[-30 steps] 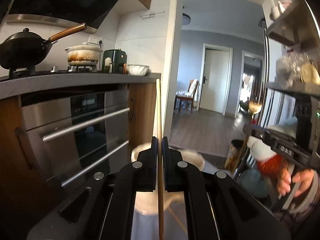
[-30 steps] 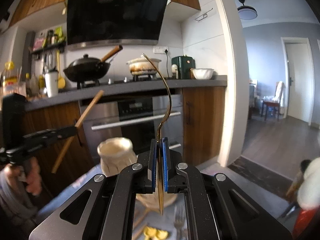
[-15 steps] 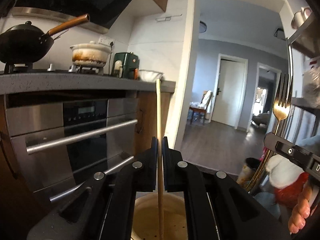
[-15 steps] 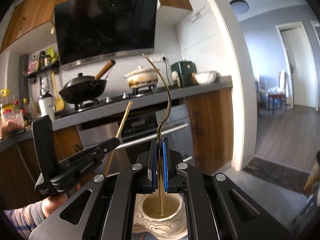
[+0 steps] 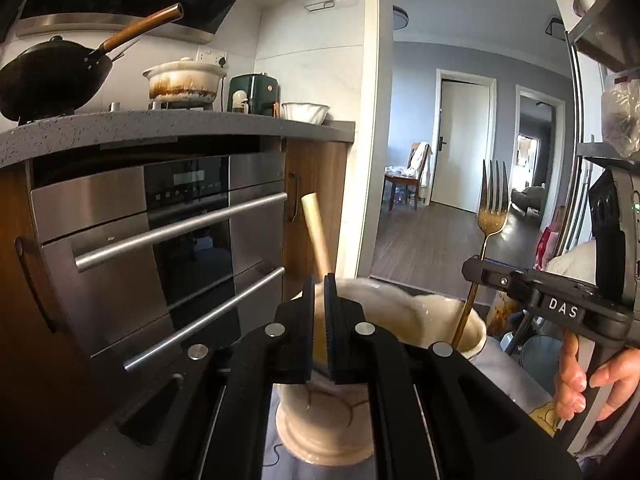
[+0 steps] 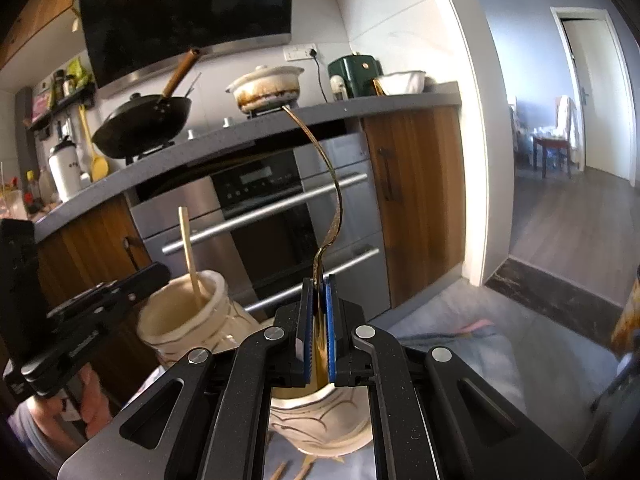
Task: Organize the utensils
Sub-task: 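Lift both utensils and lower them into the white ceramic holder's cups, then open both tools to release the chopstick and gold spoon in the holder, then move both tools back toward the remaining utensils on the cloth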
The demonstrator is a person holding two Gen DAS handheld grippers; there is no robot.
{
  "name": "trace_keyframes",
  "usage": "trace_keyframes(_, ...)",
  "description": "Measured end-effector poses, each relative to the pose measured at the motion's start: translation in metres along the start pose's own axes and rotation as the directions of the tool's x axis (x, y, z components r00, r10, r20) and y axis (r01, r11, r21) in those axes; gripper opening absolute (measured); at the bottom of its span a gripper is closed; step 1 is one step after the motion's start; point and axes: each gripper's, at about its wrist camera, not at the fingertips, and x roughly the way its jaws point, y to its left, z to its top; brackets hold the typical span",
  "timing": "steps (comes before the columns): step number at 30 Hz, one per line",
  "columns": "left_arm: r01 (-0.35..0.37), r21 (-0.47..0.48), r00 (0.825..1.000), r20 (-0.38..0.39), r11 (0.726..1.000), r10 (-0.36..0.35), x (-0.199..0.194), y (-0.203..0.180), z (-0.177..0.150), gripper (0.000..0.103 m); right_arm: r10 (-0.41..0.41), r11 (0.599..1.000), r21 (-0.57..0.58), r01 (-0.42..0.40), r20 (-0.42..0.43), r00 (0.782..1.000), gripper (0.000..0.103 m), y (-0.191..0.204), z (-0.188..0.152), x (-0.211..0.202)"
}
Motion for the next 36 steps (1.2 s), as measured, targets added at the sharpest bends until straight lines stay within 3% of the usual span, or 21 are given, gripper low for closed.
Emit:
trace_keyframes(4, -0.010, 0.016, 1.000, 0.002, 1.000, 0.010, -0.003, -0.001, -0.003, 0.006, -0.020, 1.000, 0.006, 0.020, -0.014, 1.000, 0.007, -0.003, -0.001, 0.005)
trace_keyframes(6, -0.008, 0.018, 1.000, -0.003, 1.000, 0.008, -0.004, -0.001, -0.002, 0.012, -0.025, 1.000, 0.013, 0.025, -0.020, 1.000, 0.007, -0.006, 0.000, 0.008)
trace_keyframes(8, -0.010, 0.021, 1.000, -0.006, 1.000, 0.010, -0.005, -0.001, -0.001, 0.036, -0.025, 0.999, 0.028, 0.026, -0.020, 0.999, 0.007, -0.008, 0.000, 0.009)
trace_keyframes(13, -0.036, 0.040, 0.999, 0.032, 0.999, 0.035, -0.015, -0.004, 0.002, 0.060, -0.039, 0.998, 0.046, 0.041, -0.035, 0.999, 0.007, -0.012, 0.001, 0.016)
trace_keyframes(20, -0.038, 0.046, 0.999, 0.019, 0.998, 0.037, -0.018, -0.005, 0.002, 0.065, -0.054, 0.997, 0.062, 0.056, -0.029, 0.998, 0.013, -0.016, 0.003, 0.012)
trace_keyframes(22, -0.039, 0.037, 0.999, 0.020, 0.999, 0.038, -0.022, -0.004, 0.001, 0.070, -0.054, 0.997, 0.056, 0.055, -0.022, 0.998, 0.020, -0.016, 0.003, 0.006)
trace_keyframes(24, -0.030, 0.031, 0.999, 0.014, 0.999, 0.030, -0.027, -0.003, 0.001, 0.077, -0.055, 0.998, 0.043, 0.055, 0.002, 0.998, 0.044, -0.016, 0.003, -0.005)
trace_keyframes(28, -0.036, 0.042, 0.999, 0.007, 0.998, 0.036, -0.040, -0.005, -0.001, 0.098, -0.068, 0.997, 0.036, 0.068, 0.016, 0.998, 0.066, -0.018, -0.002, -0.031)
trace_keyframes(30, -0.042, 0.055, 0.999, 0.001, 0.998, 0.042, -0.048, -0.009, -0.004, 0.098, -0.072, 0.997, 0.037, 0.071, 0.032, 0.997, 0.095, -0.018, -0.005, -0.048)
trace_keyframes(36, -0.045, 0.041, 0.999, -0.014, 0.998, 0.046, -0.073, -0.016, -0.017, 0.098, -0.140, 0.990, 0.026, 0.139, 0.053, 0.989, 0.098, -0.024, -0.012, -0.091)
